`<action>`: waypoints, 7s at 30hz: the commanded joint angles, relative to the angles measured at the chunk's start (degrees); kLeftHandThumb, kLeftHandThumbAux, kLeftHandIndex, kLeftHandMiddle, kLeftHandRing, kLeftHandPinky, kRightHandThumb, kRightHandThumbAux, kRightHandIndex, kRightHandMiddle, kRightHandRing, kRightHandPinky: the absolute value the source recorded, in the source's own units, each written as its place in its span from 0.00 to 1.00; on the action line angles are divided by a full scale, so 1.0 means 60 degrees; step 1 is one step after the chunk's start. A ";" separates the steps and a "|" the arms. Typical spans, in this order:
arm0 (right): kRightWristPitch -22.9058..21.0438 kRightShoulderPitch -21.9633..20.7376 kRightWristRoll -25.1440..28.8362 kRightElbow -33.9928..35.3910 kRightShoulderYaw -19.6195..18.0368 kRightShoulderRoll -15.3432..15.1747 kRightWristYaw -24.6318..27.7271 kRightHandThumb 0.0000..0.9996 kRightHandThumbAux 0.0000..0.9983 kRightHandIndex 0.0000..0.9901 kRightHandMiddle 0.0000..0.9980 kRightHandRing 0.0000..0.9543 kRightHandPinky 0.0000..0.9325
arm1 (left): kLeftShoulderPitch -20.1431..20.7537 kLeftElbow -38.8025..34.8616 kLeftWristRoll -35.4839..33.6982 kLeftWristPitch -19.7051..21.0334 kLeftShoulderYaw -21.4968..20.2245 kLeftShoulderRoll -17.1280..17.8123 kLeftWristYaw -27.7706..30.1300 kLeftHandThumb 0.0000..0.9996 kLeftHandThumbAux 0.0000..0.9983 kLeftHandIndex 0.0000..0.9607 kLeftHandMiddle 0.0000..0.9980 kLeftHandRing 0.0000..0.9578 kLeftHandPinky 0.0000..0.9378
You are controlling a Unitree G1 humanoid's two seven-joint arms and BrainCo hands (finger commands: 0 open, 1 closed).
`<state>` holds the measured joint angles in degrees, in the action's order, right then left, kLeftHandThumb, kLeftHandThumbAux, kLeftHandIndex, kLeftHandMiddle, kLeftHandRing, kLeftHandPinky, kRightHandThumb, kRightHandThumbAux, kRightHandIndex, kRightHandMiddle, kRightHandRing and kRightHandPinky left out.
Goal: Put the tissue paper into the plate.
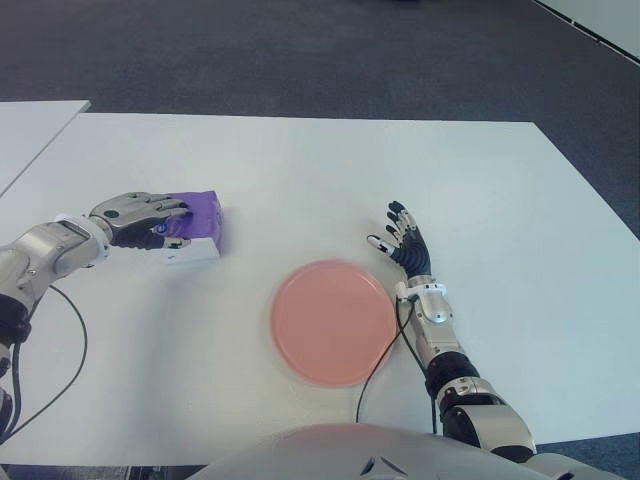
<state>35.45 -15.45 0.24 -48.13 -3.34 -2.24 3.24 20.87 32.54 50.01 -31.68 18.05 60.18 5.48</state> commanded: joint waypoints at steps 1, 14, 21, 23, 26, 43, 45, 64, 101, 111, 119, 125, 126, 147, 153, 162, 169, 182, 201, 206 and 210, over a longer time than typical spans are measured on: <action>-0.0905 0.1072 -0.0024 -0.0826 -0.0006 0.0083 -0.0053 0.00 0.78 0.00 0.00 0.00 0.00 | -0.0138 0.0176 0.0029 0.0050 0.0210 -0.0143 0.0027 0.29 0.02 0.00 0.00 0.00 0.00; -0.0930 0.1069 -0.0008 -0.0820 -0.0012 0.0102 -0.0079 0.00 0.79 0.00 0.00 0.00 0.00 | -0.0513 -0.0502 -0.1102 0.0182 -0.0043 -0.0214 0.0793 0.30 0.03 0.00 0.00 0.00 0.00; -0.0883 0.1075 -0.0032 -0.0825 0.0010 0.0074 -0.0049 0.00 0.80 0.00 0.00 0.00 0.00 | -0.0728 -0.0781 -0.1784 0.0197 -0.0355 -0.0300 0.0954 0.31 0.04 0.00 0.00 0.00 0.00; -0.0874 0.1077 -0.0034 -0.0821 0.0013 0.0075 -0.0051 0.00 0.80 0.00 0.00 0.00 0.00 | -0.0703 -0.0613 -0.1817 0.0111 -0.0361 -0.0328 0.0817 0.31 0.04 0.00 0.00 0.00 0.00; -0.0901 0.1080 -0.0023 -0.0806 0.0013 0.0072 -0.0032 0.00 0.80 0.00 0.00 0.00 0.00 | -0.0914 -0.1297 -0.2131 0.0242 -0.0598 -0.0306 0.0947 0.31 0.04 0.00 0.00 0.00 0.00; -0.0837 0.1084 -0.0007 -0.0813 0.0010 0.0089 0.0045 0.00 0.79 0.00 0.00 0.00 0.00 | -0.1995 -0.3288 -0.3156 0.0023 -0.2275 -0.0315 0.0456 0.30 0.05 0.00 0.00 0.00 0.00; -0.0849 0.1088 -0.0006 -0.0816 0.0015 0.0081 0.0070 0.00 0.79 0.00 0.00 0.00 0.00 | -0.2076 -0.3487 -0.3277 -0.0054 -0.2525 -0.0325 0.0377 0.30 0.05 0.00 0.00 0.00 0.00; -0.0940 0.1021 -0.0090 -0.0882 0.0074 0.0096 -0.0007 0.00 0.77 0.00 0.00 0.00 0.00 | -0.2269 -0.3411 -0.3030 -0.0619 -0.2980 -0.0834 -0.0312 0.31 0.10 0.00 0.00 0.00 0.00; -0.0757 0.1153 -0.0114 -0.0884 0.0094 -0.0043 0.0149 0.00 0.77 0.00 0.00 0.00 0.00 | -0.1662 -0.1205 -0.1416 -0.1247 -0.1689 -0.0914 -0.1310 0.29 0.08 0.00 0.00 0.00 0.00; -0.0750 0.1151 -0.0035 -0.0883 0.0044 -0.0009 0.0195 0.00 0.79 0.00 0.00 0.00 0.00 | -0.1530 -0.0515 -0.0939 -0.1220 -0.1105 -0.1084 -0.1770 0.28 0.08 0.00 0.00 0.00 0.00; -0.0742 0.1152 -0.0088 -0.0886 0.0048 -0.0030 0.0135 0.00 0.78 0.00 0.00 0.00 0.00 | -0.1451 -0.0032 -0.0782 -0.1167 -0.0716 -0.1314 -0.2094 0.27 0.10 0.00 0.00 0.00 0.00; -0.0682 0.1180 -0.0191 -0.0891 0.0104 -0.0079 0.0071 0.00 0.76 0.00 0.00 0.00 0.00 | -0.1357 0.0199 -0.0717 -0.1127 -0.0470 -0.1526 -0.2343 0.26 0.11 0.00 0.00 0.00 0.00; -0.0686 0.1180 -0.0200 -0.0892 0.0111 -0.0085 0.0068 0.00 0.76 0.00 0.00 0.00 0.00 | -0.1346 0.0243 -0.0721 -0.1158 -0.0423 -0.1573 -0.2399 0.26 0.11 0.00 0.00 0.00 0.00; -0.0826 0.1274 -0.0169 -0.0729 0.0157 -0.0057 0.0063 0.00 0.75 0.00 0.00 0.00 0.00 | -0.1152 0.0947 -0.0125 -0.1132 0.0728 -0.2023 -0.3116 0.27 0.13 0.00 0.00 0.00 0.00; -0.0797 0.1324 -0.0215 -0.0673 0.0210 -0.0068 0.0037 0.00 0.74 0.00 0.00 0.00 0.00 | -0.1179 0.1163 0.0188 -0.0926 0.1153 -0.2070 -0.3391 0.29 0.13 0.00 0.00 0.00 0.00; -0.0719 0.1390 -0.0116 -0.0595 0.0191 -0.0079 0.0204 0.00 0.75 0.00 0.00 0.00 0.00 | -0.1101 0.0988 0.0899 -0.0541 0.1791 -0.1845 -0.3814 0.29 0.12 0.00 0.00 0.00 0.00; -0.0680 0.1492 -0.0070 -0.0447 0.0163 -0.0078 0.0299 0.00 0.76 0.00 0.00 0.00 0.00 | -0.1164 0.0703 0.1521 -0.0019 0.2195 -0.1664 -0.4337 0.32 0.11 0.00 0.00 0.00 0.00; -0.0678 0.1591 -0.0070 -0.0303 0.0167 -0.0127 0.0437 0.00 0.76 0.00 0.00 0.00 0.00 | -0.0953 0.1351 0.3063 0.1801 0.3051 -0.2176 -0.7325 0.42 0.26 0.00 0.00 0.00 0.00; -0.0614 0.1620 -0.0040 -0.0320 0.0111 -0.0187 0.0575 0.00 0.77 0.00 0.00 0.00 0.00 | -0.0245 0.3260 0.2907 0.1955 0.3976 -0.2893 -0.9779 0.36 0.40 0.00 0.00 0.00 0.00; -0.0623 0.1622 -0.0018 -0.0313 0.0103 -0.0195 0.0624 0.00 0.77 0.00 0.00 0.00 0.00 | -0.0100 0.3395 0.2869 0.1932 0.4012 -0.2951 -1.0038 0.35 0.41 0.00 0.00 0.00 0.00; -0.0659 0.1616 -0.0037 -0.0304 0.0109 -0.0203 0.0619 0.00 0.77 0.00 0.00 0.00 0.00 | 0.0086 0.3425 0.2705 0.1824 0.3932 -0.2960 -1.0273 0.37 0.39 0.00 0.00 0.00 0.00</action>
<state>35.60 -13.15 0.08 -45.34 -2.68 -3.48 6.89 21.73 52.08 66.13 -19.06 40.48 43.77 -56.50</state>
